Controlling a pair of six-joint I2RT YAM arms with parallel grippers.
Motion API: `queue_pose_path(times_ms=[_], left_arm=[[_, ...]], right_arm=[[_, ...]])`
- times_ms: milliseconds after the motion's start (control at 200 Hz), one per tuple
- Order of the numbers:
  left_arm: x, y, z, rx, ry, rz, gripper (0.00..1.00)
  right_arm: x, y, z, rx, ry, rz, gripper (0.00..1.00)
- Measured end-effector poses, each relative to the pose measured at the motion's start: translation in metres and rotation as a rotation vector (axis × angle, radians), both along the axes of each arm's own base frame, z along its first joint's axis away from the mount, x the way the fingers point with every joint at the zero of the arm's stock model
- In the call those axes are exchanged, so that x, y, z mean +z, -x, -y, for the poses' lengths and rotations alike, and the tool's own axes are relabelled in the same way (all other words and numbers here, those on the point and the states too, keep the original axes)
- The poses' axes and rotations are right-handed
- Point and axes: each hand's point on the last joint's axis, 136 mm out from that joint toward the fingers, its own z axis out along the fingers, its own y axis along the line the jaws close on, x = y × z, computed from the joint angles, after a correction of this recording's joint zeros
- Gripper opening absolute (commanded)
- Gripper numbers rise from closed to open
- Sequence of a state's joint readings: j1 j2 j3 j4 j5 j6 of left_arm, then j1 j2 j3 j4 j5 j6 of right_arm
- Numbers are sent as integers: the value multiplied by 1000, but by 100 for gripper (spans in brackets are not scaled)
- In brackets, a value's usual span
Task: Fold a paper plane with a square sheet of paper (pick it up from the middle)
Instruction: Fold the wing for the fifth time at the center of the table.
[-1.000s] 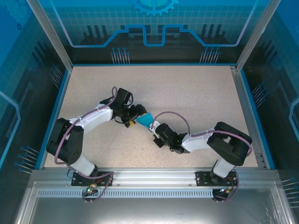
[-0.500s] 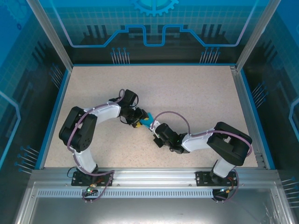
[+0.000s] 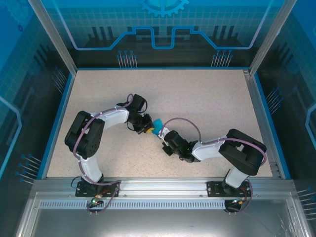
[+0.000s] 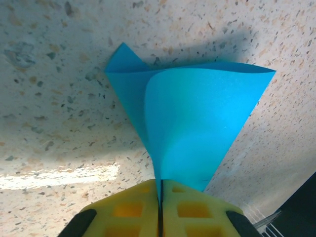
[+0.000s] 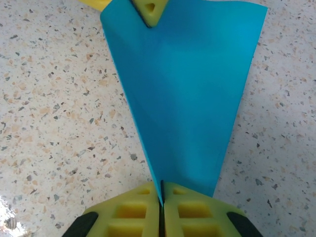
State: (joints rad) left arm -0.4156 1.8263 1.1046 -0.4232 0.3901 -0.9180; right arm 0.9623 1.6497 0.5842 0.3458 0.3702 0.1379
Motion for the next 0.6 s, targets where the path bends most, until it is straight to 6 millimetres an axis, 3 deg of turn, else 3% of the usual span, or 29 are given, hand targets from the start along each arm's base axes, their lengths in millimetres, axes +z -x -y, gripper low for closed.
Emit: queue_pose_path(times_ms=[345, 600], left_arm=[[2, 1, 0, -4, -5, -7, 0], [2, 1, -1, -10, -7, -7, 0]], right_arm=[[1, 2, 3, 11, 21, -4, 23], [5, 3, 5, 15, 25, -2, 24]])
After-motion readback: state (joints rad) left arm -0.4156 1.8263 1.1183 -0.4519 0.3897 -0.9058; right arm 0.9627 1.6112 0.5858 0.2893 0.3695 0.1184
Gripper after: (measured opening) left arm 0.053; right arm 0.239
